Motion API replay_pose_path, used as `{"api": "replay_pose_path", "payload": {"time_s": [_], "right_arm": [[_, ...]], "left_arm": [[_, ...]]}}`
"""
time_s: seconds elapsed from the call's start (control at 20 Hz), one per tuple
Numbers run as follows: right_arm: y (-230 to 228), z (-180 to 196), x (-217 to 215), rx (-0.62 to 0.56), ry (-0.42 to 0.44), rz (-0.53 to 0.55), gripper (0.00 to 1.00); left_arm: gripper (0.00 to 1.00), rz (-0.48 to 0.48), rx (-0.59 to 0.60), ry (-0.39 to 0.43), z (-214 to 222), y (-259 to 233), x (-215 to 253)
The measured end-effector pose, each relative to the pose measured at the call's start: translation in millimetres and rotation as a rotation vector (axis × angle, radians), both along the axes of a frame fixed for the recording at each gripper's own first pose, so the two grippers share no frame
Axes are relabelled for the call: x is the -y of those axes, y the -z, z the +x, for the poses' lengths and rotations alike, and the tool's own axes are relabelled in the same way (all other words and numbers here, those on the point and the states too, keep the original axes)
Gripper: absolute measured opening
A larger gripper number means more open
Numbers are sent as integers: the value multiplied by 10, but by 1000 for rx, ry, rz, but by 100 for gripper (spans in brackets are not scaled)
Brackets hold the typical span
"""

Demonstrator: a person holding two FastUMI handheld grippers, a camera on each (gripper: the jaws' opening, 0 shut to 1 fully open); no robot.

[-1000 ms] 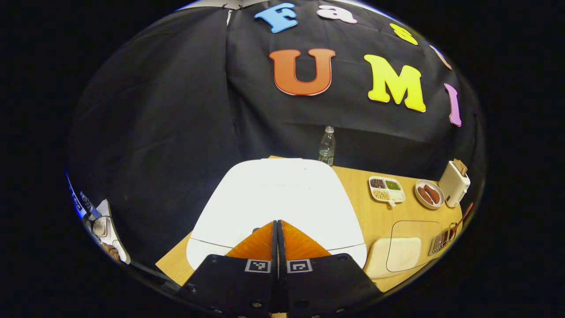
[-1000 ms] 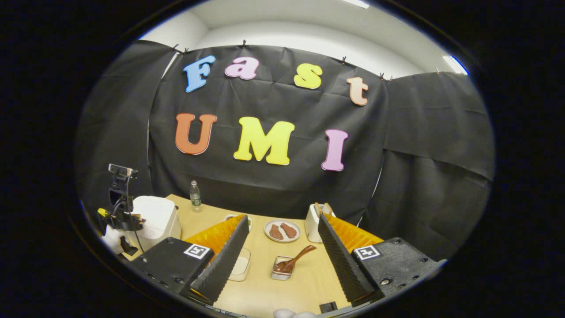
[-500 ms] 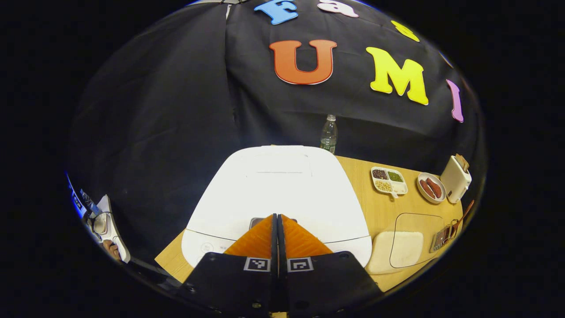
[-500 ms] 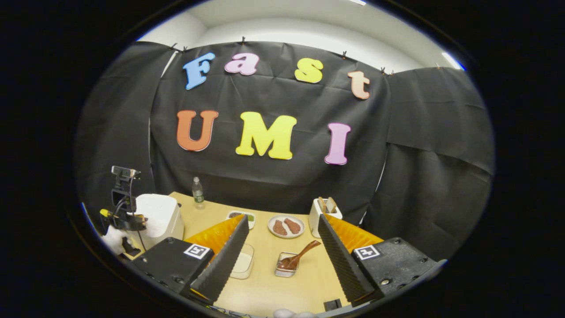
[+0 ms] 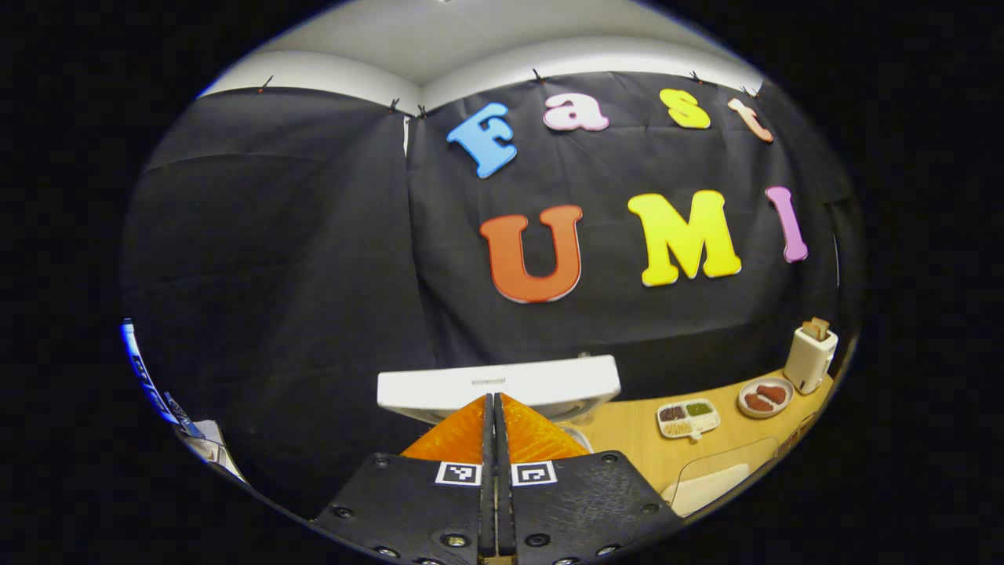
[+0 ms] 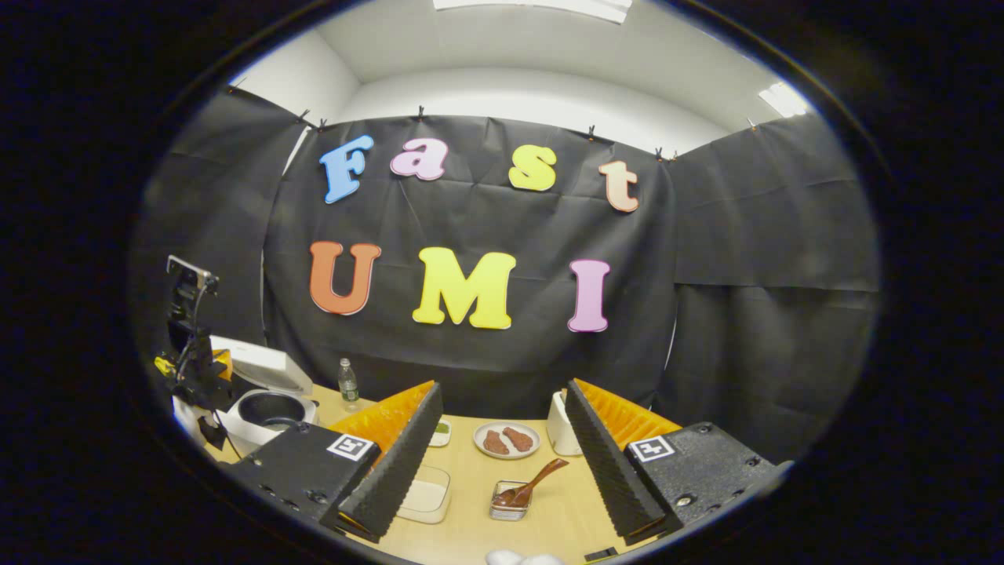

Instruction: Close the left gripper, press the button to open the rice cooker; take a wooden spoon from the chopstick holder with the right hand, scoop a spoonful of rice and pour it into the rice cooker, then put the wooden spoon back into the chopstick holder.

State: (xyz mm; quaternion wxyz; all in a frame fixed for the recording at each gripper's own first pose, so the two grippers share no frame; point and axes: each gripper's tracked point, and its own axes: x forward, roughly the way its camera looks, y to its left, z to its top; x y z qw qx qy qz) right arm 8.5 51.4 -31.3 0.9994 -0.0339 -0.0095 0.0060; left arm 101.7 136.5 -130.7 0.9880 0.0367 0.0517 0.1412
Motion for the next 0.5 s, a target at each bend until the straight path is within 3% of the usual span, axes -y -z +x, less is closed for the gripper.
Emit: {"api": "replay_pose_path", "payload": {"time_s": [0.3,0.5], "right_arm": [[-56,12,64,14,10,-9,100],[-98,16,98,25,13,-2,100]], "left_arm": [[1,-51,83,84,-388,-734,262],[1,-76,83,137,-579,-880,433]]}}
